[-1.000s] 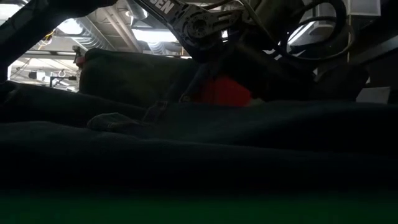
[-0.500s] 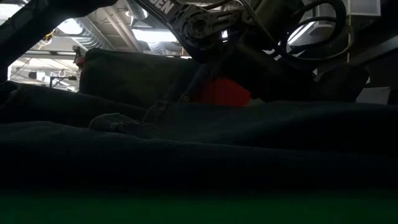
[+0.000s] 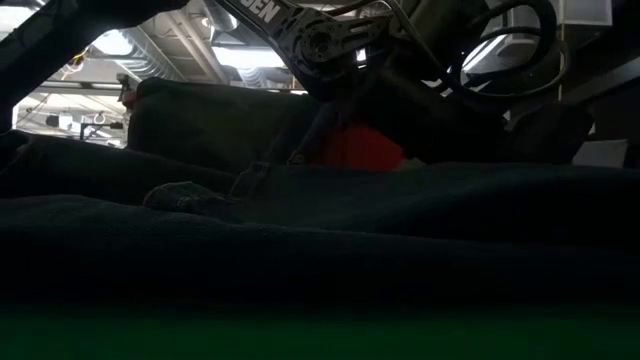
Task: Fold laundry
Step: Fold the dark blue pants
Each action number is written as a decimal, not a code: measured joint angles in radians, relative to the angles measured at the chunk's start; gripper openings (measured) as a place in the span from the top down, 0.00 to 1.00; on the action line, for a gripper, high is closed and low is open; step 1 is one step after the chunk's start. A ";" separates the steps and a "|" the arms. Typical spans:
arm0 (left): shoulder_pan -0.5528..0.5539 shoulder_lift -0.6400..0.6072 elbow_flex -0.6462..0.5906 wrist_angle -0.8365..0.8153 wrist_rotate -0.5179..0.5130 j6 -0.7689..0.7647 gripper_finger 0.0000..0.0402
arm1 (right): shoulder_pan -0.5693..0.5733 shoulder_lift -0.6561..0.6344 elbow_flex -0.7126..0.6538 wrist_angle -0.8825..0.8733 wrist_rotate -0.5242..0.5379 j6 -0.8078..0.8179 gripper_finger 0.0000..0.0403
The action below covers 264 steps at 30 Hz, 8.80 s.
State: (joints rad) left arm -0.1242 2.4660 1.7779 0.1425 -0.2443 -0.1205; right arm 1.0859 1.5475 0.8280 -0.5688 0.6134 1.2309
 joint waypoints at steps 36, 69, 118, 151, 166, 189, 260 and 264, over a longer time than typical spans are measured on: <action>-0.070 -0.112 -0.002 0.034 0.036 0.046 0.86 | 0.001 -0.213 -0.069 0.174 -0.108 -0.157 0.55; -0.234 -0.113 0.003 -0.433 0.107 -0.004 0.86 | -0.300 -0.218 -0.342 0.053 -0.139 0.098 0.55; -0.234 -0.111 0.140 -0.421 0.156 -0.026 0.67 | -0.313 -0.237 0.002 -0.348 -0.333 -0.373 0.55; -0.221 -0.111 0.213 -0.426 0.153 -0.026 0.64 | -0.393 -0.238 -0.278 -0.009 -0.382 -0.662 0.55; -0.221 -0.111 0.214 -0.426 0.153 -0.026 0.64 | -0.393 -0.238 -0.278 -0.001 -0.427 -0.662 0.86; -0.225 -0.301 0.215 -0.830 0.154 -0.058 0.86 | -0.392 -0.236 -0.142 -0.124 -0.572 -0.689 0.93; -0.423 -0.582 -0.451 -0.525 0.003 -0.564 0.99 | -0.528 -0.201 0.442 0.087 -0.443 -1.092 0.94; -0.475 -0.692 -0.451 -0.622 0.002 -0.594 0.99 | -0.590 -0.157 0.442 0.181 -0.477 -1.129 0.94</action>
State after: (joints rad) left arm -0.5993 1.7739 1.3273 -0.4791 -0.2426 -0.7141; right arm 0.4954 1.3901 1.2697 -0.3883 0.1367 0.1015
